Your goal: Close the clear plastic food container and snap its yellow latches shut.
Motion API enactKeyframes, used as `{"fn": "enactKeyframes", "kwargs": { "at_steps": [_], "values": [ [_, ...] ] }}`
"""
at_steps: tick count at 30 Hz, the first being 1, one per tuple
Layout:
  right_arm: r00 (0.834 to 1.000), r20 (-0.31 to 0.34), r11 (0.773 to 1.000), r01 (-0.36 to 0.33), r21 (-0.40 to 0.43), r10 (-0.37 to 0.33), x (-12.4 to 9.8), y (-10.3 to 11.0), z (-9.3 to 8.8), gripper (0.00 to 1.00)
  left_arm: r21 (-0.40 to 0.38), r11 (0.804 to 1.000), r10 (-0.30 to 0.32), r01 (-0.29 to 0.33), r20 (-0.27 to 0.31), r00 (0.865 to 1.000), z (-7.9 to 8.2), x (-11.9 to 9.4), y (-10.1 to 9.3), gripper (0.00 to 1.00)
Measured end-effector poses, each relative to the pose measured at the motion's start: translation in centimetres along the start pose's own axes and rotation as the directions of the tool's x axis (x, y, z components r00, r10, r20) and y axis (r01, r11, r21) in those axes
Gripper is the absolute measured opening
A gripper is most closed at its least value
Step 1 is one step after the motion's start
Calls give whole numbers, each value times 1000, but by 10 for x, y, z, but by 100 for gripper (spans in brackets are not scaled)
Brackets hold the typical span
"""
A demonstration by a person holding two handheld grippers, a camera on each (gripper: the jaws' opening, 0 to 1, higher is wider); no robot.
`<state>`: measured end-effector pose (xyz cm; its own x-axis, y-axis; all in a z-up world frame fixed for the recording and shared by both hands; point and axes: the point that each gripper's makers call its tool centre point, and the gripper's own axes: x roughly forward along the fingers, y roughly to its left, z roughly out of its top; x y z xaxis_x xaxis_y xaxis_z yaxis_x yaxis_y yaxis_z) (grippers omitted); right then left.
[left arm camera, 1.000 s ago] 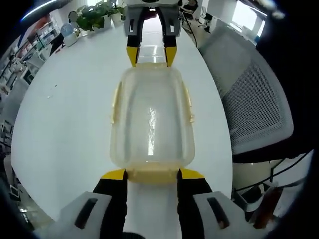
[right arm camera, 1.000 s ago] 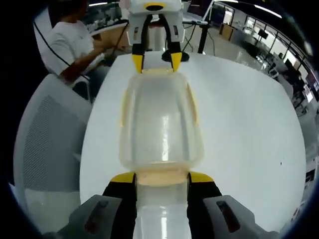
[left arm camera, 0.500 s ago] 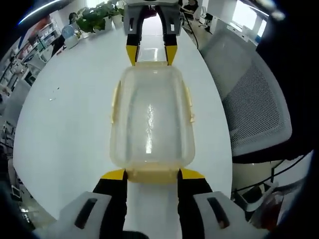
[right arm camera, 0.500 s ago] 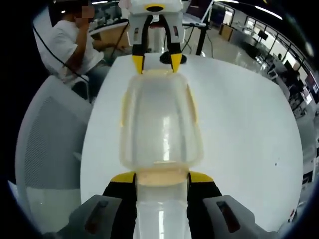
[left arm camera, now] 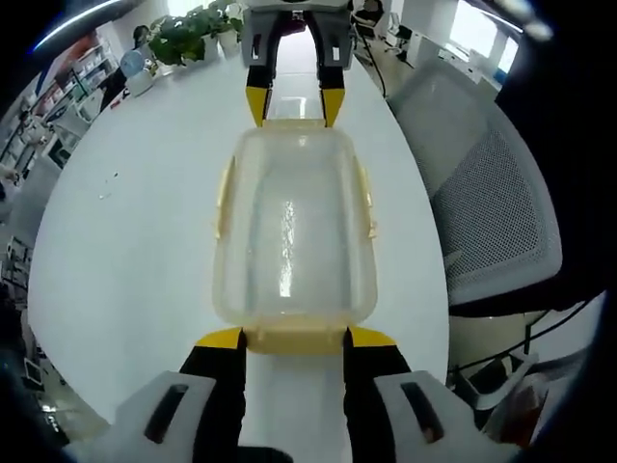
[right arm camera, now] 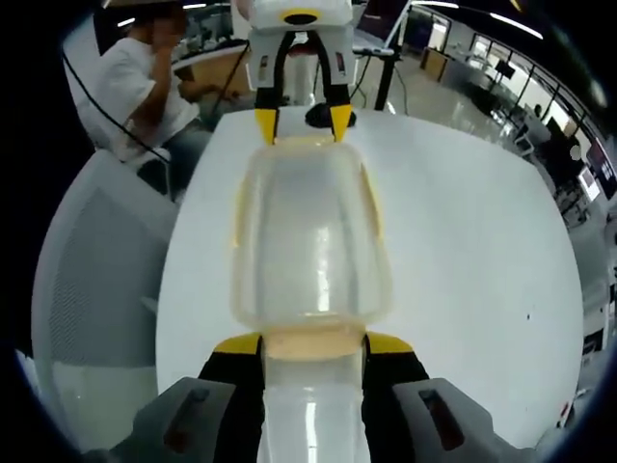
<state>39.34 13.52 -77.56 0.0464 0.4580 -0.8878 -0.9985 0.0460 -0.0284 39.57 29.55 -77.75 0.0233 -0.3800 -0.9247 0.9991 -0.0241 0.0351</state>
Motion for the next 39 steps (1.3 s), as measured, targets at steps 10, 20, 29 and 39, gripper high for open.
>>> {"fn": "enactKeyframes", "kwargs": {
  "at_steps": [10, 20, 29, 39],
  "values": [
    [1000, -5, 1000, -8, 3, 8, -2, -1, -7, 37, -3, 1000, -3, 3, 3, 1000, 6, 3, 0, 38],
    [1000, -8, 1000, -14, 9, 14, -13, -2, -21, 37, -2, 1000, -8, 8, 10, 1000, 22, 10, 3, 38],
    [1000, -14, 1000, -8, 12, 8, -23, -6, -36, 37, -13, 1000, -9, 9, 20, 1000, 41, 16, 6, 38],
    [1000, -21, 1000, -9, 17, 10, -31, -6, -52, 37, -7, 1000, -8, 8, 18, 1000, 57, 25, 7, 38]
  ]
}}
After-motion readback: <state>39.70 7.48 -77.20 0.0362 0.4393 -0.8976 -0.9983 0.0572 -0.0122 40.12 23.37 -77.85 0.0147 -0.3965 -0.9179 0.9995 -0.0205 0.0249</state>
